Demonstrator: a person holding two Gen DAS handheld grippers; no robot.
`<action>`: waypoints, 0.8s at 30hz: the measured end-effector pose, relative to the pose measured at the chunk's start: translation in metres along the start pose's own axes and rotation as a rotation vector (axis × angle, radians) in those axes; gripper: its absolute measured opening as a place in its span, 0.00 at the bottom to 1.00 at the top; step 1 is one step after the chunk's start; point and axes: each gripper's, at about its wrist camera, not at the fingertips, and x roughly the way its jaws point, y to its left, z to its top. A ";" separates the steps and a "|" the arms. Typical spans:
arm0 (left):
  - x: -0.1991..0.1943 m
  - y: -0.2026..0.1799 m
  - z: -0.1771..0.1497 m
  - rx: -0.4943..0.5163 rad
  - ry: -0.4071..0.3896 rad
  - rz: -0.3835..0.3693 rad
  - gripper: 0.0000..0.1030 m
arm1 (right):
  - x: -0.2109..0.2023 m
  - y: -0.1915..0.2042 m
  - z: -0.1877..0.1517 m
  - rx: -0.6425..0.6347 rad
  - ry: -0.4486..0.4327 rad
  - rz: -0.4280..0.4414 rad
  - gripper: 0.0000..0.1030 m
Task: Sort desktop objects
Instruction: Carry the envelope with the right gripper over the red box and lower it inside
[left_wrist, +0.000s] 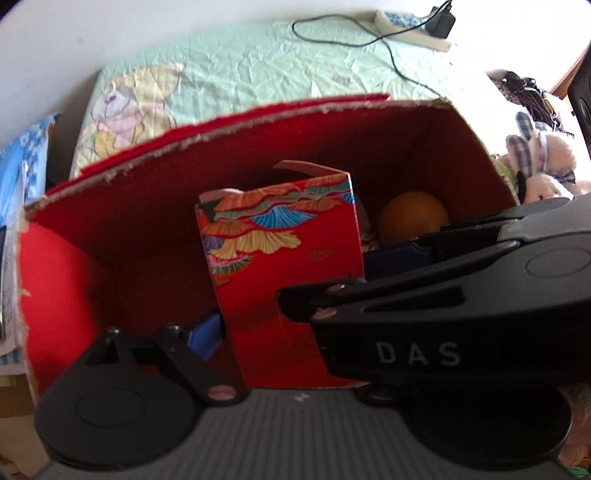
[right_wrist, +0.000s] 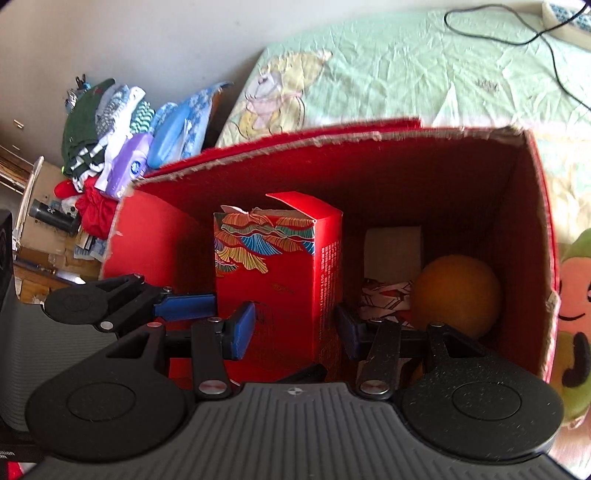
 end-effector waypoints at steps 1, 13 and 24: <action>0.005 0.000 0.001 -0.002 0.018 0.001 0.82 | 0.003 -0.002 0.001 0.002 0.015 0.002 0.50; 0.019 0.005 -0.001 -0.046 0.090 -0.004 0.83 | 0.019 -0.008 0.003 0.020 0.089 0.006 0.49; 0.020 0.008 -0.007 -0.055 0.120 -0.027 0.84 | 0.025 -0.007 0.005 0.053 0.097 0.007 0.49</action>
